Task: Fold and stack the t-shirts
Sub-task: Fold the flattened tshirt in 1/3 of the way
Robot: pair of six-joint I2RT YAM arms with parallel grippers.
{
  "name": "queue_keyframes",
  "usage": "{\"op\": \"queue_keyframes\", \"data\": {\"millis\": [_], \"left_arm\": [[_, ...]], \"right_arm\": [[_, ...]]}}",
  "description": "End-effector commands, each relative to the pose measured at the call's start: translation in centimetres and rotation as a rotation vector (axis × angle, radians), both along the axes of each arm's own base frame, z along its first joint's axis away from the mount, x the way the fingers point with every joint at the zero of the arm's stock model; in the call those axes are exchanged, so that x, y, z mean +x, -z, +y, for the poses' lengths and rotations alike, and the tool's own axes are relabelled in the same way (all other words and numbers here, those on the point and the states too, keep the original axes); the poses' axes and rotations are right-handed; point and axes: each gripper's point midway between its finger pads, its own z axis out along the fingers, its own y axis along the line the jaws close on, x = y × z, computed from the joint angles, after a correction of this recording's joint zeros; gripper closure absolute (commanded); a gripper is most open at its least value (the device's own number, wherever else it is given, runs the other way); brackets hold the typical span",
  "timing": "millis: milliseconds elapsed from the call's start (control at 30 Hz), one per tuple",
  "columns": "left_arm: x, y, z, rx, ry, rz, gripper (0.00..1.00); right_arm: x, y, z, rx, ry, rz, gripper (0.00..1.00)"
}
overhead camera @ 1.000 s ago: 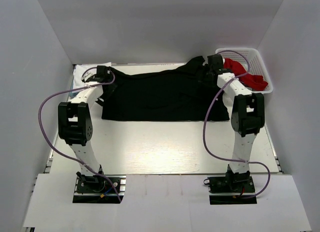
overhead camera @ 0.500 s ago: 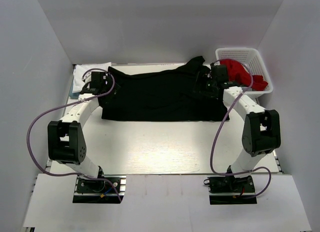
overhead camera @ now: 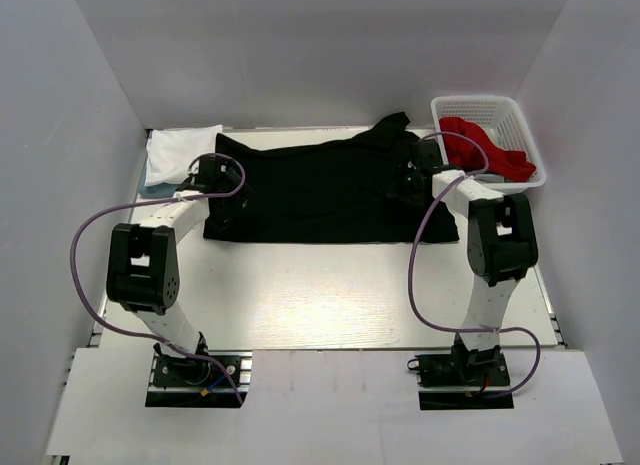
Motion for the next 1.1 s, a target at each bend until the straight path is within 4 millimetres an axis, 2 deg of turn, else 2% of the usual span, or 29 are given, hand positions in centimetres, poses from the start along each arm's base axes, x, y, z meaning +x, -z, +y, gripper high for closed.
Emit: {"op": "queue_keyframes", "data": {"millis": [0, 33, 67, 100, 233, 267, 333, 367, 400, 467, 500, 533, 567, 600, 633, 667, 700, 767, 800, 867, 900, 933, 967, 1000, 1033, 1067], "left_arm": [[-0.1, 1.0, 0.6, 0.039, -0.004, 0.039, 0.00], [-0.4, 1.5, 0.6, 0.041, -0.003, 0.060, 0.00], [-0.1, 1.2, 0.6, 0.040, -0.003, 0.050, 0.00], [-0.1, 1.7, 0.7, 0.049, -0.008, 0.061, 0.00], [-0.1, 2.9, 0.7, 0.053, -0.008, 0.092, 0.00], [0.2, 2.6, 0.7, 0.052, -0.008, 0.083, 0.00], [-0.1, 3.3, 1.0, 0.069, -0.006, 0.106, 0.00], [0.2, 3.3, 0.9, 0.069, -0.006, 0.104, 0.00], [0.0, 3.4, 1.1, 0.079, -0.011, 0.112, 0.00], [0.0, 3.5, 1.3, 0.087, -0.016, 0.111, 0.00], [0.0, 3.8, 1.5, 0.096, -0.021, 0.120, 0.00], [-0.2, 3.9, 1.9, 0.096, -0.029, 0.129, 0.00], [0.2, 3.6, 2.0, 0.104, -0.036, 0.119, 0.00], [-0.1, 3.8, 2.2, 0.115, -0.041, 0.130, 0.00], [-0.1, 3.8, 2.2, 0.115, -0.041, 0.130, 0.00], [0.0, 3.6, 2.4, 0.123, -0.046, 0.131, 0.00], [0.0, 3.6, 2.4, 0.123, -0.046, 0.131, 0.00], [-0.2, 3.7, 2.6, 0.134, -0.052, 0.139, 0.00], [-0.2, 3.5, 2.6, 0.135, -0.051, 0.140, 0.00], [0.0, 2.7, 2.6, 0.132, -0.053, 0.121, 0.00], [0.0, 2.7, 2.6, 0.132, -0.053, 0.121, 0.00], [-0.3, 2.5, 2.6, 0.131, -0.053, 0.118, 0.00], [0.0, 2.4, 2.6, 0.130, -0.053, 0.109, 0.00], [-0.2, 2.2, 2.6, 0.129, -0.054, 0.104, 0.00], [-0.2, 1.6, 2.6, 0.127, -0.055, 0.089, 0.00], [-0.2, 1.6, 2.6, 0.127, -0.055, 0.089, 0.00]], "right_arm": [[2.6, -1.7, 0.4, 0.012, 0.012, -0.065, 0.47], [3.3, -2.0, -0.2, -0.013, 0.042, -0.090, 0.79], [3.7, -2.2, -0.4, -0.020, 0.054, -0.104, 0.91], [4.1, -2.5, -0.7, -0.030, 0.071, -0.120, 0.99], [6.0, -4.2, -1.8, -0.081, 0.118, -0.189, 1.00], [6.5, -4.1, -1.8, -0.087, 0.121, -0.192, 1.00], [7.0, -4.0, -1.8, -0.105, 0.112, -0.198, 1.00], [8.2, -5.1, -2.0, -0.113, 0.122, -0.231, 1.00], [8.5, -3.8, -2.1, -0.131, 0.127, -0.205, 1.00], [10.5, -5.7, -2.5, -0.134, 0.171, -0.239, 1.00], [10.4, -3.4, -3.2, -0.178, 0.191, -0.183, 1.00], [11.9, -5.0, -3.5, -0.189, 0.218, -0.223, 1.00], [12.0, -4.9, -3.7, -0.210, 0.235, -0.210, 1.00], [14.0, -6.8, -3.8, -0.205, 0.264, -0.260, 0.82], [14.5, -6.0, -4.8, -0.259, 0.289, -0.260, 0.70], [15.0, -5.2, -4.9, -0.281, 0.286, -0.256, 0.56], [16.2, -6.9, -5.0, -0.297, 0.277, -0.306, 0.36], [17.5, -7.7, -5.6, -0.346, 0.268, -0.367, 0.21], [18.1, -9.0, -5.8, -0.375, 0.247, -0.400, 0.13], [17.8, -10.8, -5.0, -0.347, 0.202, -0.424, 0.12], [17.1, -11.1, -4.6, -0.352, 0.165, -0.421, 0.10], [16.1, -10.5, -3.9, -0.340, 0.125, -0.402, 0.10], [15.4, -11.9, -2.1, -0.265, 0.048, -0.422, 0.10], [14.5, -13.0, -1.5, -0.241, 0.015, -0.433, 0.10], [12.8, -10.5, -0.8, -0.236, -0.032, -0.370, 0.10], [11.3, -10.6, 0.6, -0.183, -0.100, -0.341, 0.10]]}}
